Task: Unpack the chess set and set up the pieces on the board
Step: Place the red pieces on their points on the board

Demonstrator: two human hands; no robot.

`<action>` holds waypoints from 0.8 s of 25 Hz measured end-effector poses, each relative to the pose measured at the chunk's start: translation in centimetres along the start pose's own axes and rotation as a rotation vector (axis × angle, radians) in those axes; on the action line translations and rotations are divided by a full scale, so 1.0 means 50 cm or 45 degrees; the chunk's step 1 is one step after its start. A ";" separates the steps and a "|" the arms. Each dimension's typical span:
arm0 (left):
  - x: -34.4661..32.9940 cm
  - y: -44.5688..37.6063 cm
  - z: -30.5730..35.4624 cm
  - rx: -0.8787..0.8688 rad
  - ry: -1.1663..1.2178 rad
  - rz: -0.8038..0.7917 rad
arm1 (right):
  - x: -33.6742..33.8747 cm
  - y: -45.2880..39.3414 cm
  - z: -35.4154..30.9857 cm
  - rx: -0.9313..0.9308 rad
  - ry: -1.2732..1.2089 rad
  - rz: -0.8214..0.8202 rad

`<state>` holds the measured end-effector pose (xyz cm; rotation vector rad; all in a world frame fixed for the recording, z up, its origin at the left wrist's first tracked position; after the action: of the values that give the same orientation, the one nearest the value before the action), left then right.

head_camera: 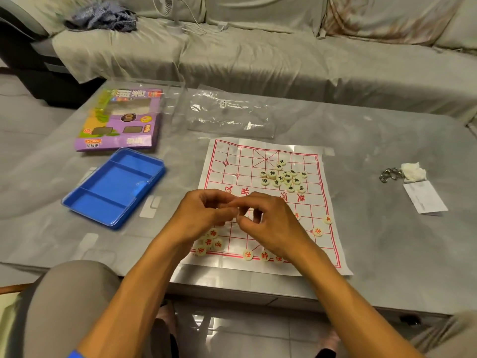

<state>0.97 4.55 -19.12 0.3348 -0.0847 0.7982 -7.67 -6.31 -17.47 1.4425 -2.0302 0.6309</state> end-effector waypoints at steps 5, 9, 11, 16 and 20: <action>0.019 -0.003 -0.009 0.097 0.179 0.081 | -0.023 -0.016 0.001 -0.060 0.031 0.139; 0.030 -0.005 -0.019 0.178 0.244 0.155 | -0.026 -0.019 -0.008 0.003 0.068 0.245; 0.031 -0.006 -0.018 0.204 0.278 0.149 | -0.023 -0.022 -0.006 0.016 0.051 0.235; 0.031 -0.005 -0.014 0.206 0.270 0.134 | -0.015 -0.014 0.009 -0.037 0.058 0.292; 0.032 -0.006 -0.013 0.196 0.204 0.136 | -0.018 -0.016 0.001 0.023 0.035 0.233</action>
<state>2.27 5.68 -19.48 0.4125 0.1104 0.9374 -6.68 -5.97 -18.09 1.2596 -2.1556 0.7418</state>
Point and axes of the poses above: each hand's wrist, its own y-axis away from the middle knuckle, its own x-axis out of the back of the hand, z = x × y, the point moved 7 cm from there along -y, towards the middle knuckle, and after that the axes turned 1 degree about -x, right-handed, at the moved point
